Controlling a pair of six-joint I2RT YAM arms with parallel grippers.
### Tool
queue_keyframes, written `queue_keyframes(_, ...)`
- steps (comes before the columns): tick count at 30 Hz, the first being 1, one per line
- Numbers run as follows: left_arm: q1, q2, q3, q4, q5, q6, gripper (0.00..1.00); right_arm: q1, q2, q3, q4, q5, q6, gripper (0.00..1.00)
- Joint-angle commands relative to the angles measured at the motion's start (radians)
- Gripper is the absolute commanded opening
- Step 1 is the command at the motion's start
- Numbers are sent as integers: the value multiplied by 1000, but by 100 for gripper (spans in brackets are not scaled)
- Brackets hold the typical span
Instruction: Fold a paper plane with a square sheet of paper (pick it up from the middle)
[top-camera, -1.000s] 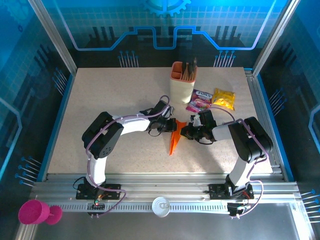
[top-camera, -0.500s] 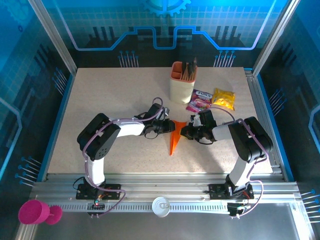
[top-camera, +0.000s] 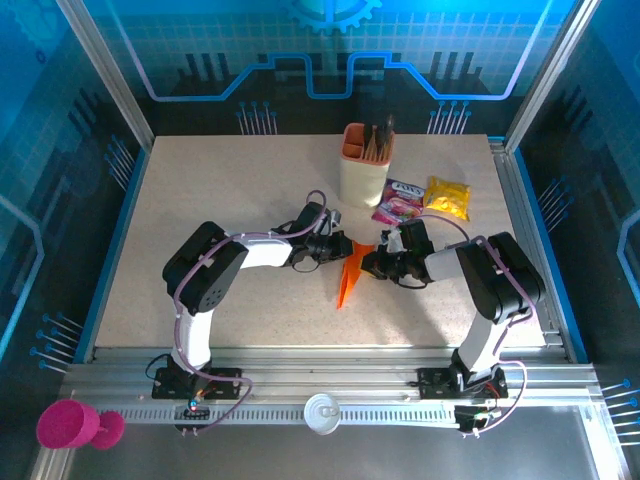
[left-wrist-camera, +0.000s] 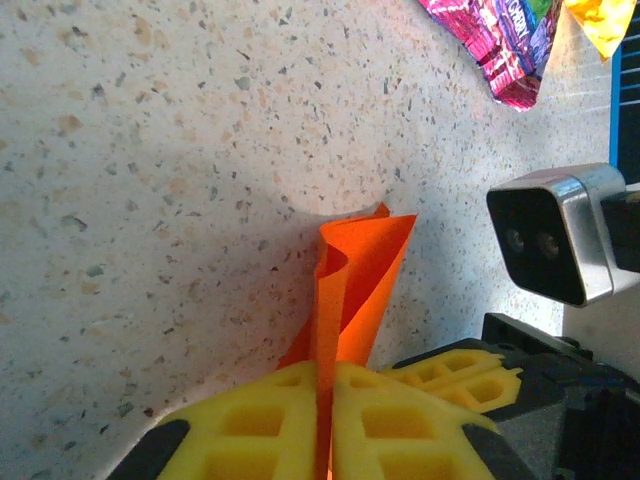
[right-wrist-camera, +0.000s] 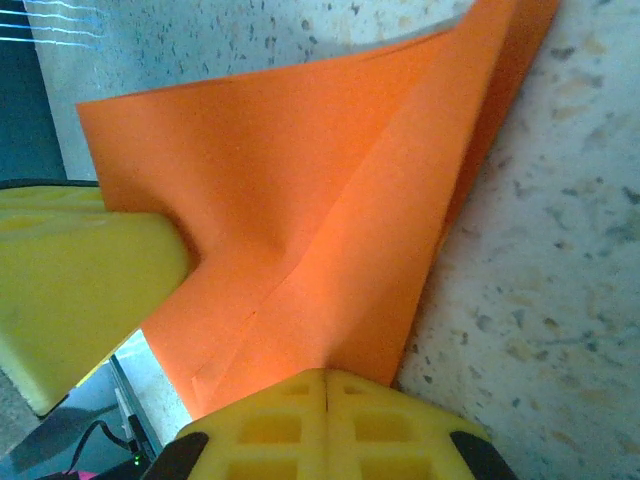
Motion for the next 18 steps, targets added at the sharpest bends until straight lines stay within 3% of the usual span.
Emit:
queue_keyframes(1,-1,20,34,-10,29,8,0,52,134,-22,64,94,-13,0)
queue_keyframes(7,-2,-55,12,-56,-45,39,0,22,-8,-49,65,17,-9,2)
queue_keyframes(12,-18,-221,-20,-240,-249,148,0,13,-248,-86,-119,34,-83,10)
queue_keyframes(18,-82,-324,7,-486,-505,254,0,50,-417,-108,-272,97,-126,13)
